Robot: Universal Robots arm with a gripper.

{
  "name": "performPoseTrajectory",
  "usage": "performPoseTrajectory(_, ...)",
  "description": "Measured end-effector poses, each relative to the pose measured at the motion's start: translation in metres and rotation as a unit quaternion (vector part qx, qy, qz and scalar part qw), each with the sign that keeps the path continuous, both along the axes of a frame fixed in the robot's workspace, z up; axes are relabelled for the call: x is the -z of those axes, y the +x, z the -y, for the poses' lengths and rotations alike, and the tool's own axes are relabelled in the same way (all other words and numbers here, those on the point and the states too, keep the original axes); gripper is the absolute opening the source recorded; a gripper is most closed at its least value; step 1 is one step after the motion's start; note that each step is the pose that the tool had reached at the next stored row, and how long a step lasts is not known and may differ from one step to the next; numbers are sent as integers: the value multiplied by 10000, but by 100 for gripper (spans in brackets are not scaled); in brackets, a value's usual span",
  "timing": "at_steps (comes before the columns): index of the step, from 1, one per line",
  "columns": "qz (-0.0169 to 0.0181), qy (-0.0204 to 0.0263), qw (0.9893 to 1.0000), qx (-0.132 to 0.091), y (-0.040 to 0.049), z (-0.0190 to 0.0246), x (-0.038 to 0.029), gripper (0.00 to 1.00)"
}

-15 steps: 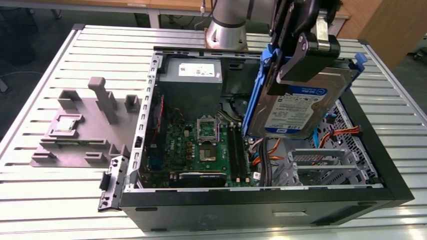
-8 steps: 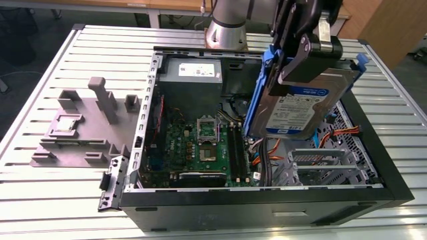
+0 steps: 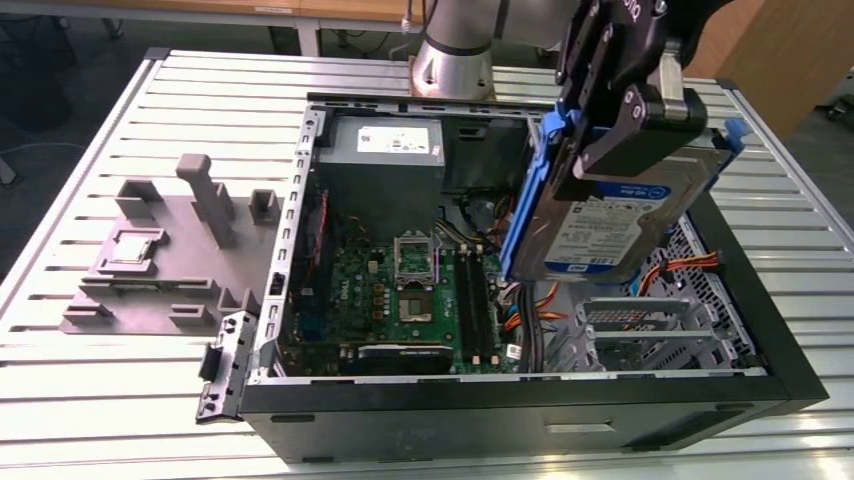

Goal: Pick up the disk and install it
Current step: 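Insert the disk into the insertion slot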

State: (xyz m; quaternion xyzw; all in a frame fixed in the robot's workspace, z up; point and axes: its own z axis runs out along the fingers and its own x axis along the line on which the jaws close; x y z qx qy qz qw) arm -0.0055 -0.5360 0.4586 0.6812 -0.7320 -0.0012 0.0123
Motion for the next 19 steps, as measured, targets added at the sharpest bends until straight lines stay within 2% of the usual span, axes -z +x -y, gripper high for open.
performPoseTrajectory(4, 0, -1, 10000, -29, 25, 21, 22, 37)
performPoseTrajectory(13, 0, -2, 10000, -60, 216, 34, 51, 37)
performPoseTrajectory(19, 0, -1, 9999, -103, 255, 64, 63, 37)
